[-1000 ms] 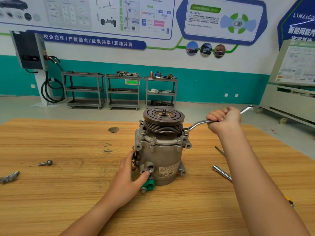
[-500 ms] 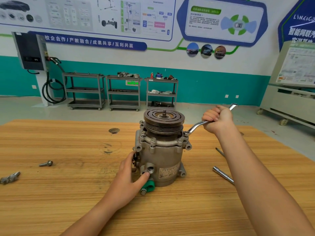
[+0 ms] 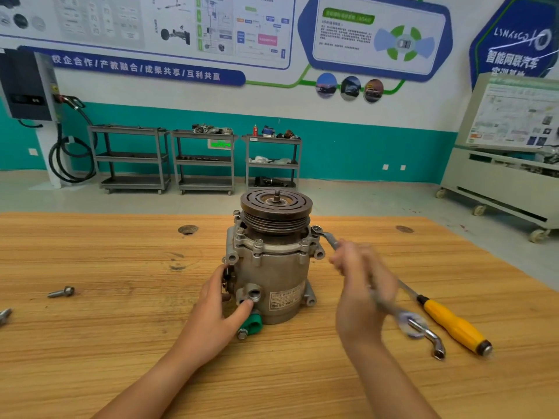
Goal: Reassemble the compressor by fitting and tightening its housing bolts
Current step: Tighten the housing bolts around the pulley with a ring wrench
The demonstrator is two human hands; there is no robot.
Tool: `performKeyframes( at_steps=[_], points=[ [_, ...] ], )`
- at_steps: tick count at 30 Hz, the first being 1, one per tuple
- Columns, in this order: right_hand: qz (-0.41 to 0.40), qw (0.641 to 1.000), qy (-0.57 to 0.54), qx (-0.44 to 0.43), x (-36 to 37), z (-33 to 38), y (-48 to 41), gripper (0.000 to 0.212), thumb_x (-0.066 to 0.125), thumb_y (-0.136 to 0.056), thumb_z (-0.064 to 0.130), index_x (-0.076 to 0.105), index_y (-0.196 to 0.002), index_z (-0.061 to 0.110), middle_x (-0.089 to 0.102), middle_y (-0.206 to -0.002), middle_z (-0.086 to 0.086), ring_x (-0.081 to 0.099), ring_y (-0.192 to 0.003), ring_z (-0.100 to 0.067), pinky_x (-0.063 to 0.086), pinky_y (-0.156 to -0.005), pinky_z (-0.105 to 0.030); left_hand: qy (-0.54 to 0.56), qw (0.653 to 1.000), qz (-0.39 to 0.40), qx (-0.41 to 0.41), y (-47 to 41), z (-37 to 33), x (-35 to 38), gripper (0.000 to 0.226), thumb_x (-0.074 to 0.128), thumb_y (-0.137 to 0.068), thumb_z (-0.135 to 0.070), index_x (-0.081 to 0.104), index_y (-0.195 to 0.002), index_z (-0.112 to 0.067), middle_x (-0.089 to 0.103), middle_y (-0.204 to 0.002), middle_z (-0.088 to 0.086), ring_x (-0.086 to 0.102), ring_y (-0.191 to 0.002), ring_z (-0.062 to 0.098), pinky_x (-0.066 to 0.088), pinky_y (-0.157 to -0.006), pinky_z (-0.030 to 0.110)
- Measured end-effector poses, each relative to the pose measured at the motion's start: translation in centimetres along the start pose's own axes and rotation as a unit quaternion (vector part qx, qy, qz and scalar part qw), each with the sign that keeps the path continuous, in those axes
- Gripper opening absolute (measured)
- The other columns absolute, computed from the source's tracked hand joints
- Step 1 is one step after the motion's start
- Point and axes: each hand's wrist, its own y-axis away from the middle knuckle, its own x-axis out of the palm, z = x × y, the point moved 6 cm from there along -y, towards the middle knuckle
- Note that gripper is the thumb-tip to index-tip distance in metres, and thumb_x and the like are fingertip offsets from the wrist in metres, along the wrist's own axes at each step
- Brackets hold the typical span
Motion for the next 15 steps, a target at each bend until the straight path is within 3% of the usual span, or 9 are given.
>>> performKeyframes(
  at_steps=[2, 5, 7, 9, 11, 13, 15],
  points=[
    [0.127, 0.968, 0.133, -0.171, 2.8, 1.3, 1.6, 0.025, 0.055, -0.081, 0.018, 0.062, -0.059, 0.008, 0.058, -0.059, -0.001, 0.051, -0.059, -0.008, 0.046, -0.062, -0.020, 0.012, 1.000, 0.001, -0.001, 0.1, -0.2, -0.1, 0.079, 0.064, -0.085, -0.037, 0.013, -0.146, -0.034, 0.029, -0.147, -0.007, 0.041, -0.128, 0.013, 0.038, -0.105, 0.034],
    [0.248, 0.890, 0.255, -0.285, 6.2, 0.4, 4.0, 0.033, 0.060, -0.085, 0.026, 0.067, -0.060, 0.005, 0.062, -0.061, -0.005, 0.057, -0.061, -0.017, 0.047, -0.071, -0.031, 0.033, 0.999, 0.005, 0.012, 0.4, -0.8, -0.2, 0.078, 0.068, -0.083, -0.031, 0.019, -0.143, -0.031, 0.033, -0.144, -0.003, 0.041, -0.128, 0.015, 0.039, -0.105, 0.040],
    [0.248, 0.875, 0.272, -0.316, 7.2, 0.2, 4.4, 0.041, 0.059, -0.088, 0.027, 0.065, -0.055, 0.004, 0.058, -0.054, -0.005, 0.054, -0.056, -0.021, 0.048, -0.069, -0.035, 0.029, 0.999, 0.009, 0.018, 0.4, -0.9, -0.2, 0.082, 0.069, -0.082, -0.028, 0.018, -0.145, -0.024, 0.031, -0.145, -0.001, 0.038, -0.129, 0.014, 0.038, -0.106, 0.038],
    [0.206, 0.899, 0.214, -0.321, 7.1, 1.2, 3.3, 0.055, 0.046, -0.098, 0.024, 0.057, -0.049, 0.002, 0.048, -0.046, -0.006, 0.045, -0.045, -0.019, 0.047, -0.053, -0.037, 0.019, 1.000, 0.004, 0.024, 0.3, -0.8, -0.2, 0.082, 0.068, -0.083, -0.029, 0.016, -0.146, -0.025, 0.029, -0.147, -0.003, 0.040, -0.122, 0.008, 0.038, -0.102, 0.029],
    [0.151, 0.941, 0.129, -0.276, 6.4, 2.6, 0.9, 0.064, 0.032, -0.102, 0.032, 0.052, -0.048, 0.004, 0.044, -0.040, -0.001, 0.038, -0.036, -0.012, 0.040, -0.037, -0.030, 0.007, 1.000, -0.001, 0.012, 0.2, -0.6, -0.2, 0.082, 0.065, -0.084, -0.036, 0.012, -0.147, -0.030, 0.026, -0.148, -0.007, 0.038, -0.115, 0.002, 0.035, -0.094, 0.021],
    [0.065, 0.994, -0.019, -0.081, 4.8, 2.4, -2.4, 0.062, 0.032, -0.098, 0.047, 0.052, -0.048, 0.017, 0.044, -0.038, 0.007, 0.038, -0.035, -0.002, 0.035, -0.036, -0.018, 0.006, 1.000, 0.003, -0.002, 0.1, -0.2, -0.1, 0.082, 0.063, -0.085, -0.039, 0.009, -0.147, -0.033, 0.025, -0.150, -0.008, 0.041, -0.119, 0.006, 0.036, -0.096, 0.021],
    [-0.061, 0.975, -0.192, 0.098, 2.5, 0.6, -4.8, 0.061, 0.031, -0.097, 0.047, 0.049, -0.045, 0.022, 0.038, -0.036, 0.008, 0.035, -0.032, -0.006, 0.031, -0.038, -0.017, 0.001, 1.000, 0.009, -0.008, 0.0, 0.1, -0.1, 0.083, 0.062, -0.085, -0.042, 0.007, -0.147, -0.034, 0.025, -0.150, -0.007, 0.041, -0.122, 0.007, 0.036, -0.099, 0.024]
  ],
)
